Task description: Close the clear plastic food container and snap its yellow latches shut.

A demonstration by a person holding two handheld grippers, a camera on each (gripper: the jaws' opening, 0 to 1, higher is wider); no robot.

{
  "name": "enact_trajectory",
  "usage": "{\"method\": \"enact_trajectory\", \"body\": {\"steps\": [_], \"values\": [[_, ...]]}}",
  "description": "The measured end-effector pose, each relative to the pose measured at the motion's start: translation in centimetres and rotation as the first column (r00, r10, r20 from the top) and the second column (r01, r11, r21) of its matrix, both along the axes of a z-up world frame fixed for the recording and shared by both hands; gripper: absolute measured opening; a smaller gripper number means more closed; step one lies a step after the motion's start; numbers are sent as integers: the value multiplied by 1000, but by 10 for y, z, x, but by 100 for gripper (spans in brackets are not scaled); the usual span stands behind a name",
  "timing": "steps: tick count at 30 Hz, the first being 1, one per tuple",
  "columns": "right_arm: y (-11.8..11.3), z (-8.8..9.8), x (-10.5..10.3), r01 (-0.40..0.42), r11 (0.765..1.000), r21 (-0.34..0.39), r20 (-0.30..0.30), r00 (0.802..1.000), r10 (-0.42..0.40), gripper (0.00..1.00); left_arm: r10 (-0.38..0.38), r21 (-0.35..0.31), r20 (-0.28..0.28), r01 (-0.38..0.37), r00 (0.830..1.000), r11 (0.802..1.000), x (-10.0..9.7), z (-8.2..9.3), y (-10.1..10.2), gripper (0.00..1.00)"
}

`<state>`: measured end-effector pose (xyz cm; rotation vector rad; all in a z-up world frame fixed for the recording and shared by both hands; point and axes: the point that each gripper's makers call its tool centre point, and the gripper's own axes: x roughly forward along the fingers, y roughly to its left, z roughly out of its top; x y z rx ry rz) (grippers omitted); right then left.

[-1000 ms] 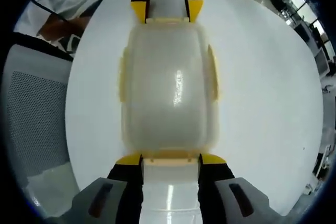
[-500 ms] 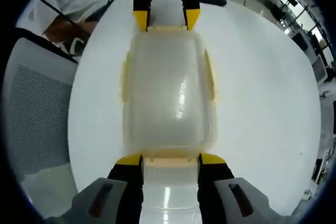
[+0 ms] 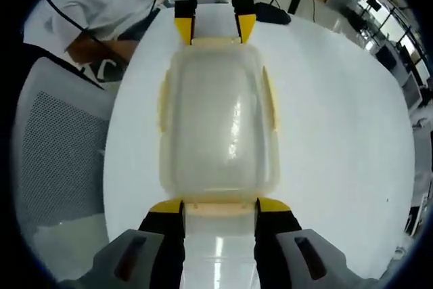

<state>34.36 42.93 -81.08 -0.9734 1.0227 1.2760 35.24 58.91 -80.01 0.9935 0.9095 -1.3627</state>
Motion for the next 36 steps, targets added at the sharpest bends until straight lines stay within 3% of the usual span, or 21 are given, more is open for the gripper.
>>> {"method": "enact_trajectory", "body": {"steps": [12, 36], "values": [[-1, 16, 2, -12, 1000, 25, 18, 1000, 12, 38, 15, -10, 12, -15, 1000, 1000, 0, 11, -1, 38], [1, 34, 4, -13, 999, 44, -10, 1000, 14, 38, 24, -16, -9, -24, 1000, 1000, 2, 22, 0, 38]]}}
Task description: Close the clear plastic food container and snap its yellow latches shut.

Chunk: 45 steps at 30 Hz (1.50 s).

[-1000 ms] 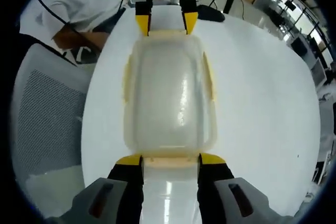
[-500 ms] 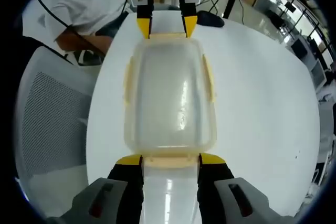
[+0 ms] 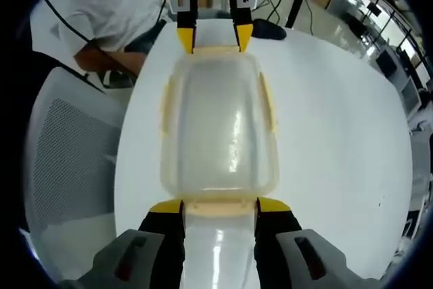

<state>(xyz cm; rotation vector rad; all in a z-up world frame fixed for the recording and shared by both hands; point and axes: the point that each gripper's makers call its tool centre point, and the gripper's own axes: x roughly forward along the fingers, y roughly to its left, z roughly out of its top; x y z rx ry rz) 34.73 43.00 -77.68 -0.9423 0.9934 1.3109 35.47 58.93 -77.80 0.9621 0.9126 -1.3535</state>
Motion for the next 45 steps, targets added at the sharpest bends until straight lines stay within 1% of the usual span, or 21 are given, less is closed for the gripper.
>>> {"method": "enact_trajectory", "body": {"steps": [6, 14, 17, 19, 28, 34, 45], "values": [[0, 0, -2, 15, 1000, 0, -11, 1000, -15, 38, -20, 9, 0, 20, 1000, 1000, 1, 2, 0, 38], [2, 10, 3, 34, 999, 16, -14, 999, -34, 38, -32, 10, -5, 32, 999, 999, 8, 12, 1, 38], [3, 11, 0, 52, 999, 17, -34, 998, -51, 38, -50, 25, -2, 50, 999, 998, 9, 12, 3, 38], [4, 12, 1, 46, 999, 17, -21, 999, -46, 38, -47, 28, -7, 48, 999, 998, 9, 12, 3, 38], [-4, 19, 3, 51, 999, 11, -12, 999, -50, 38, -48, 7, 0, 48, 999, 999, 11, 19, -5, 38], [-6, 19, 4, 55, 998, 8, -8, 998, -55, 38, -57, 11, 2, 57, 998, 998, 13, 21, -7, 38], [-13, 20, 4, 52, 999, 1, -3, 999, -52, 38, -54, -1, 1, 54, 999, 999, 13, 24, -14, 38]]}}
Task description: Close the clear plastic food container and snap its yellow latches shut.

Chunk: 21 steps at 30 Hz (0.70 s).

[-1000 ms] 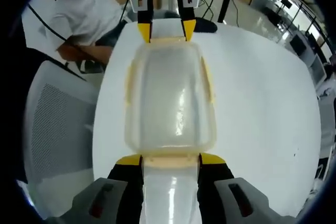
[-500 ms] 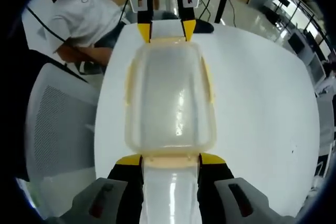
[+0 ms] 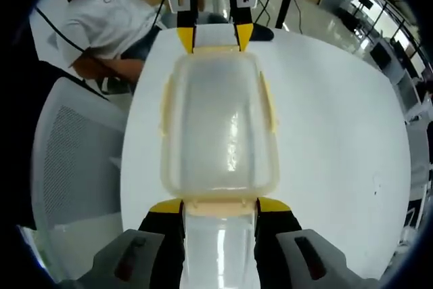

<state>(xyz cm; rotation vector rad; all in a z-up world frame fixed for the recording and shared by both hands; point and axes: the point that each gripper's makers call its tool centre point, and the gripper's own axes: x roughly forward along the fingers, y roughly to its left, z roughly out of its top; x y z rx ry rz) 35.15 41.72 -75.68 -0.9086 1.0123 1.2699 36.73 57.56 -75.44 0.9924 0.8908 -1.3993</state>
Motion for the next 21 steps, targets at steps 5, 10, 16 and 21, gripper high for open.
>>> {"method": "enact_trajectory", "body": {"steps": [5, 10, 16, 21], "values": [[-3, 0, 0, 4, 1000, -3, 2, 1000, -4, 38, 1, 1, 6, -1, 1000, 1000, 0, 0, -3, 38], [-8, 0, -1, 8, 1000, -10, 2, 1000, -8, 38, 0, -3, 6, 0, 1000, 1000, -1, 0, -9, 38], [-24, 1, -5, 14, 1000, -11, -4, 1000, -14, 38, -10, -8, -1, 10, 1000, 1000, -2, -1, -24, 38], [-34, -1, -4, 16, 1000, -15, -3, 1000, -16, 38, -9, -11, 0, 9, 1000, 1000, -3, -2, -35, 38]]}}
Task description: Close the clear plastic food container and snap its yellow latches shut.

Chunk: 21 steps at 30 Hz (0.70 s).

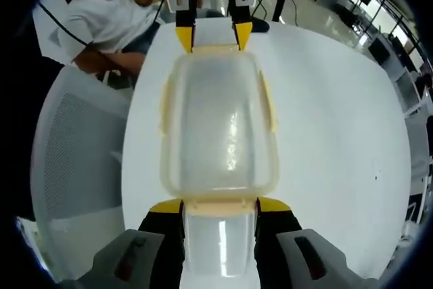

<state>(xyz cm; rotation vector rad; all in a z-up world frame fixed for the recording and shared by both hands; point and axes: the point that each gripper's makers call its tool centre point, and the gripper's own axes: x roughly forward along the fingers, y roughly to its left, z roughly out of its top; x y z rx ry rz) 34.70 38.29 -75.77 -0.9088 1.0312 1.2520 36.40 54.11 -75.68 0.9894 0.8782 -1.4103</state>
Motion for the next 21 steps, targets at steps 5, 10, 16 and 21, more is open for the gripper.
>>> {"method": "enact_trajectory", "body": {"steps": [5, 10, 16, 21], "values": [[-10, 0, -3, 3, 1000, 0, -4, 1000, -3, 38, -4, -4, -3, 4, 1000, 1000, -2, 0, -9, 38], [-18, -1, -6, 1, 1000, -1, -5, 1000, -1, 38, -5, -7, -11, 5, 1000, 1000, -5, 0, -17, 38], [-26, -3, -9, 2, 1000, -8, -2, 1000, -2, 38, -3, -4, -7, 3, 1000, 1000, -8, -1, -26, 38], [-32, -3, -9, 1, 1000, -7, -4, 1000, -1, 38, -2, 1, 3, 2, 1000, 1000, -10, -1, -32, 38]]}}
